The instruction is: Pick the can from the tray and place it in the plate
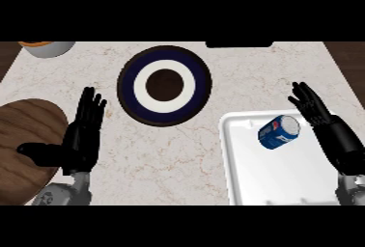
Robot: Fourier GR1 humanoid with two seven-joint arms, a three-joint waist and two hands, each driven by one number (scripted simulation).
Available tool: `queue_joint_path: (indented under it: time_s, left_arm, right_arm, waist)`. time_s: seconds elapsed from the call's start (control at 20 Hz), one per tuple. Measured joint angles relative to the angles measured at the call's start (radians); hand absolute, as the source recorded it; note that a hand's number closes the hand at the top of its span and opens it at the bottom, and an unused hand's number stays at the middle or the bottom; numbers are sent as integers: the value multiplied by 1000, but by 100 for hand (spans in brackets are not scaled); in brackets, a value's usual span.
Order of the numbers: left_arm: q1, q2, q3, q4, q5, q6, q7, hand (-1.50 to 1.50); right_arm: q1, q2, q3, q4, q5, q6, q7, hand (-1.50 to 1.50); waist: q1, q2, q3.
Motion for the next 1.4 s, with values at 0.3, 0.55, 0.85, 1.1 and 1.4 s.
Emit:
queue_joint_path:
  time_s: [0.3, 0.55, 0.85, 1.1, 1.4]
  left_arm:
    - [-59, 130, -16, 61, -89, -54, 42, 0]
    - [-80, 185, -55, 90, -142, -87, 76, 0]
    - [-148, 196, -51, 157, -172, -125, 122, 0]
    - [-147, 207, -23, 166, -179, -154, 130, 0]
    - [-175, 195, -4, 195, -195, -168, 141, 0]
  right_arm:
    - [-142, 142, -82, 6, -55, -221, 190, -150]
    - [-185, -4, 19, 52, 251, -278, 310, -150]
    - [-177, 176, 143, 59, 446, -493, 459, -150]
    - [-148, 130, 187, -42, 638, -519, 580, -150]
    - [-179, 12, 158, -247, 717, -333, 836, -150]
  waist:
    - [36, 4, 22]
    - [53, 8, 17]
    - [43, 2, 26]
    - [37, -3, 27]
    - [30, -5, 27]
